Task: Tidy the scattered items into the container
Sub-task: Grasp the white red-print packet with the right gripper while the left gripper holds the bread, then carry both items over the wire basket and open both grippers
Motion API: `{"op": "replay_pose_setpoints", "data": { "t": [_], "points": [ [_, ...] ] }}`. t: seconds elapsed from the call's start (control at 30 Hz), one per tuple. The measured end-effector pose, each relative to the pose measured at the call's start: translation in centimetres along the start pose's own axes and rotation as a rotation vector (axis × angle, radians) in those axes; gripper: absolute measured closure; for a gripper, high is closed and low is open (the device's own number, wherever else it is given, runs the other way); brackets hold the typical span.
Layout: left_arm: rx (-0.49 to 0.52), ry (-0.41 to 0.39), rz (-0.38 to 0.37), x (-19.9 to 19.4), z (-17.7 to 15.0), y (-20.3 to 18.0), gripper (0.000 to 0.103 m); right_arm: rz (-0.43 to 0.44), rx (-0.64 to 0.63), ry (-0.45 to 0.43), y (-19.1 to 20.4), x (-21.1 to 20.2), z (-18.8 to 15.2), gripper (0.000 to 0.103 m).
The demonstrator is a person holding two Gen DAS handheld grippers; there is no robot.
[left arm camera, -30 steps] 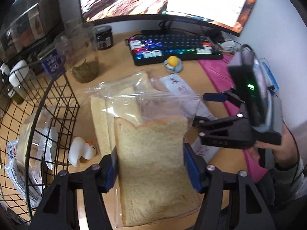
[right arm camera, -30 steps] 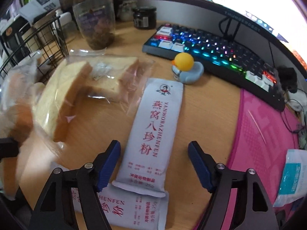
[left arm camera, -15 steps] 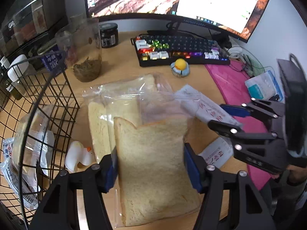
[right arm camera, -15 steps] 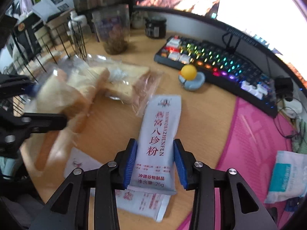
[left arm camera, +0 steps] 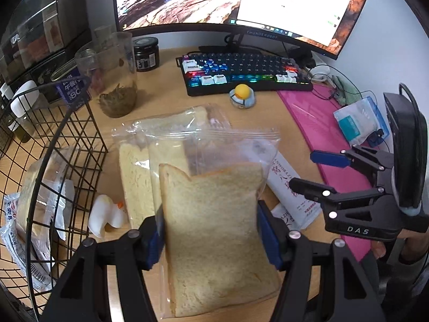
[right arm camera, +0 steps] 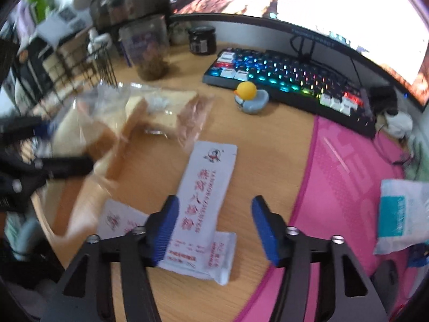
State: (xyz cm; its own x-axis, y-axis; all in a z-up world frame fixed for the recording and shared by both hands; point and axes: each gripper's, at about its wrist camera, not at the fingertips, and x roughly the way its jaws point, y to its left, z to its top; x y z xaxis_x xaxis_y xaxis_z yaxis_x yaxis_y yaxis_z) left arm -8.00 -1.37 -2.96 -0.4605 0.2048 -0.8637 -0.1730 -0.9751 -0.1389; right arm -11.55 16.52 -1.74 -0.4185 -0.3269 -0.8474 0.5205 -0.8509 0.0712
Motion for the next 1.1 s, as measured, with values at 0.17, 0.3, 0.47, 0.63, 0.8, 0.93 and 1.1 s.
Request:
{"op": "replay_pose_setpoints", "data": {
  "t": [0.17,0.3,0.47,0.63,0.8,0.93,1.1],
  "points": [
    [0.002,0.007,-0.004,0.2,0.1,0.2,0.035,-0.017,-0.041,0.038,1.7,2.0,0.1,0.04],
    [-0.002,0.019,-0.005,0.7,0.0,0.5,0.035,-0.065,-0.086,0.073,2.6,3.4,-0.5,0.04],
    [-0.006,0.025,-0.009,1.1,-0.1,0.7,0.035,-0.061,-0.152,0.075,3.3,3.2,-0.9,0.061],
    [-0.005,0.014,-0.009,0.6,-0.3,0.5,0.035,-0.088,-0.162,0.065,3.3,2.6,-0.8,0.063],
    [-0.004,-0.015,-0.009,-0.8,-0.1,0.3,0.035,-0.101,-0.153,0.034,3.4,0.9,-0.6,0.063],
    [-0.001,-0.057,0.001,-2.7,0.2,0.2,0.035,-0.118,-0.15,-0.01,3.7,-1.1,-0.2,0.063],
    [0.011,-0.116,0.009,-5.6,0.7,0.0,0.035,-0.127,-0.147,-0.099,4.5,-4.6,0.9,0.063]
  ]
}}
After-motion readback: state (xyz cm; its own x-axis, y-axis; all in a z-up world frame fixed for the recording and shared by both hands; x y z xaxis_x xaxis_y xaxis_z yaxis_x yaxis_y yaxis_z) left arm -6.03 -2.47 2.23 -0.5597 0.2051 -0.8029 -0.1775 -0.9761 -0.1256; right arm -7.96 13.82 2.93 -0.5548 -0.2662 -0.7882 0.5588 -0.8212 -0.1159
